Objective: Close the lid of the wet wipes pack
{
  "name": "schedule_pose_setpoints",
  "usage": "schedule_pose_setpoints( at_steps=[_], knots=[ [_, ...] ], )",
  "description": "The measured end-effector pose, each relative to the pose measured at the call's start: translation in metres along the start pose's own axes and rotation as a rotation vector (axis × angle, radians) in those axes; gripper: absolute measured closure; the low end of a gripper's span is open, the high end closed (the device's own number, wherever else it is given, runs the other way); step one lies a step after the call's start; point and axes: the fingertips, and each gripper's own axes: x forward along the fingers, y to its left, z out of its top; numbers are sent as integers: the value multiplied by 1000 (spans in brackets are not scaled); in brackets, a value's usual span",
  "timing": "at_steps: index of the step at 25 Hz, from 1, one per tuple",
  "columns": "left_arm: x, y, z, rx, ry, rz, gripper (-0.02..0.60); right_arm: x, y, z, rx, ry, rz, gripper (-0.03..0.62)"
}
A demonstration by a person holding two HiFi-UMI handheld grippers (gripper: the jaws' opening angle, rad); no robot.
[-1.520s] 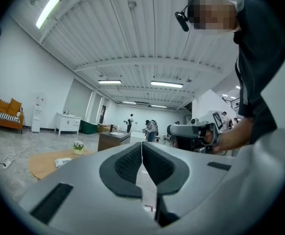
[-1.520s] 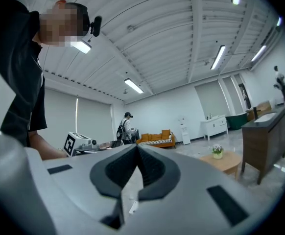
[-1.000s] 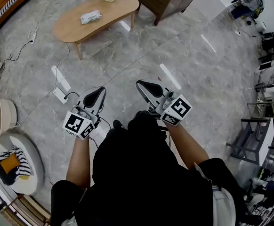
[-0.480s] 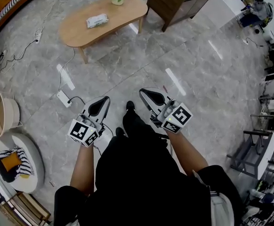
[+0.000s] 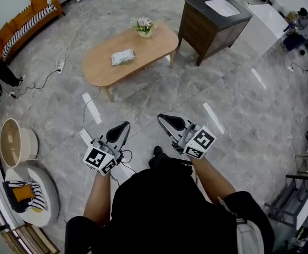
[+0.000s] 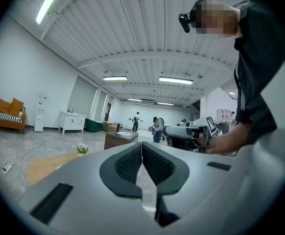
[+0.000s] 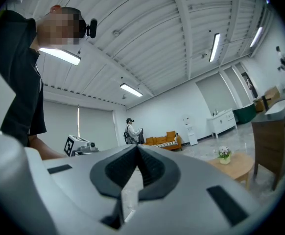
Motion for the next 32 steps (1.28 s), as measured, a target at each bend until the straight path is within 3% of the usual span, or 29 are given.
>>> schedule_pose_setpoints(
  at_steps=[5, 11, 21, 26, 32],
  knots=[
    [37, 17, 20, 22, -26, 40, 565, 9, -45, 11, -4, 12, 64, 584],
    [55, 36, 0, -37, -8, 67, 565, 21, -69, 4, 18, 16, 97, 583],
    [94, 71, 2, -82, -25, 49, 565, 27, -112, -9, 67, 65, 57, 585],
    [110, 116, -5, -111, -27, 49, 565, 62, -141, -13, 67, 88, 45, 583],
    [133, 195, 17, -119, -61, 64, 565, 128, -182, 0, 42, 118, 61, 584]
  ],
)
